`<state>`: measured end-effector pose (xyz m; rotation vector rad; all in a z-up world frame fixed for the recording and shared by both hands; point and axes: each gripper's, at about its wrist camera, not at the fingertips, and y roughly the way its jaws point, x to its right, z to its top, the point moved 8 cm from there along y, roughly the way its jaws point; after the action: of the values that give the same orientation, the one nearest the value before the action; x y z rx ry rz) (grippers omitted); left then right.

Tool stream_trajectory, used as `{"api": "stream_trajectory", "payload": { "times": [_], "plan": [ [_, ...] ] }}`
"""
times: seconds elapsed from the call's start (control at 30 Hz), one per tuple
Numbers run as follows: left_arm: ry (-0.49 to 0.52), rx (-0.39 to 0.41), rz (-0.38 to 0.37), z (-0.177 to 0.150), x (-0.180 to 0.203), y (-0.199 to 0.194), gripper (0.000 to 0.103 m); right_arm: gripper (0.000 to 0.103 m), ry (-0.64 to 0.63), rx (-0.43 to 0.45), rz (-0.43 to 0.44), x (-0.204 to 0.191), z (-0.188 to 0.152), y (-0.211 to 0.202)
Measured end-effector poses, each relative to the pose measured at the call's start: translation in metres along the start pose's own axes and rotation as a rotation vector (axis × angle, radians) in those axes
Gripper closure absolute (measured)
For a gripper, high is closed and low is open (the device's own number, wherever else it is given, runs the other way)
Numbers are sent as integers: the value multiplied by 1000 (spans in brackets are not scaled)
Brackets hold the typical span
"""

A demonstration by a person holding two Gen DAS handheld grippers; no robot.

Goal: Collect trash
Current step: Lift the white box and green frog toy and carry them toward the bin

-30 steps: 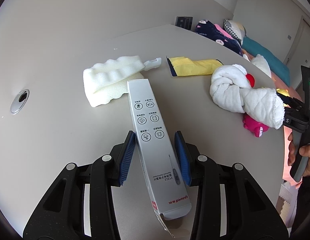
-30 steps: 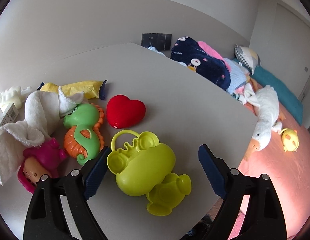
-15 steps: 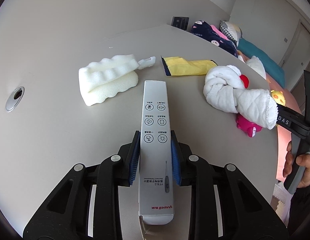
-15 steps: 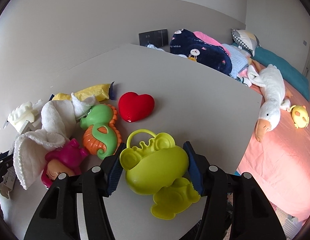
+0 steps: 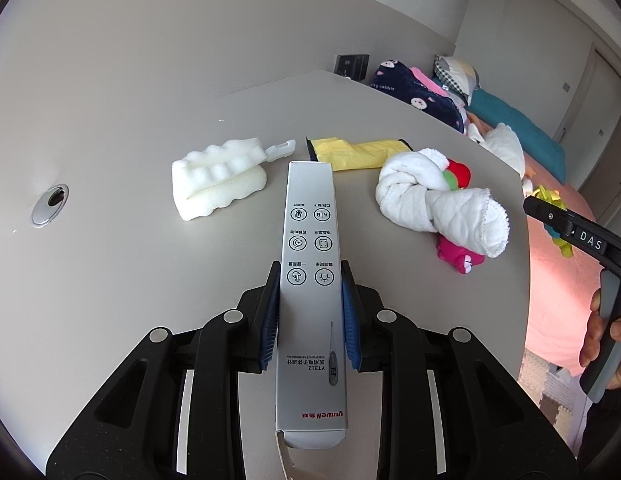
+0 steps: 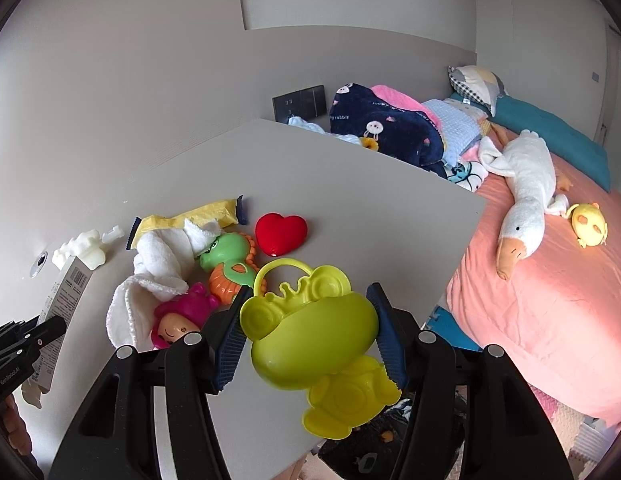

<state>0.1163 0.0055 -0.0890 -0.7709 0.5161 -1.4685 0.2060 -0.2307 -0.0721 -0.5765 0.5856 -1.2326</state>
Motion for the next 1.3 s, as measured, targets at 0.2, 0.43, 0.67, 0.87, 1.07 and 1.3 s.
{"api": "stream_trajectory", "payload": {
  "times": [0.2,0.43,0.67,0.87,1.07,1.3],
  "plan": [
    [30,25,-25,8,24,-17,76,44,22,15,-11,13,-5,-25],
    [62,38,-68,9,59,-29,76,44,42,38,-24,32,-10,-51],
    [107,43,-105,7,93,-35,76,44,64,45,-49,54,-18,-74],
    [165,35,-148,4,131,-33,76,44,106,53,-79,80,-28,-96],
    [222,19,-190,0,166,-28,76,44,144,61,-114,110,-37,-113],
    [275,5,-232,-2,203,-22,76,44,186,66,-160,141,-45,-127]
  ]
}}
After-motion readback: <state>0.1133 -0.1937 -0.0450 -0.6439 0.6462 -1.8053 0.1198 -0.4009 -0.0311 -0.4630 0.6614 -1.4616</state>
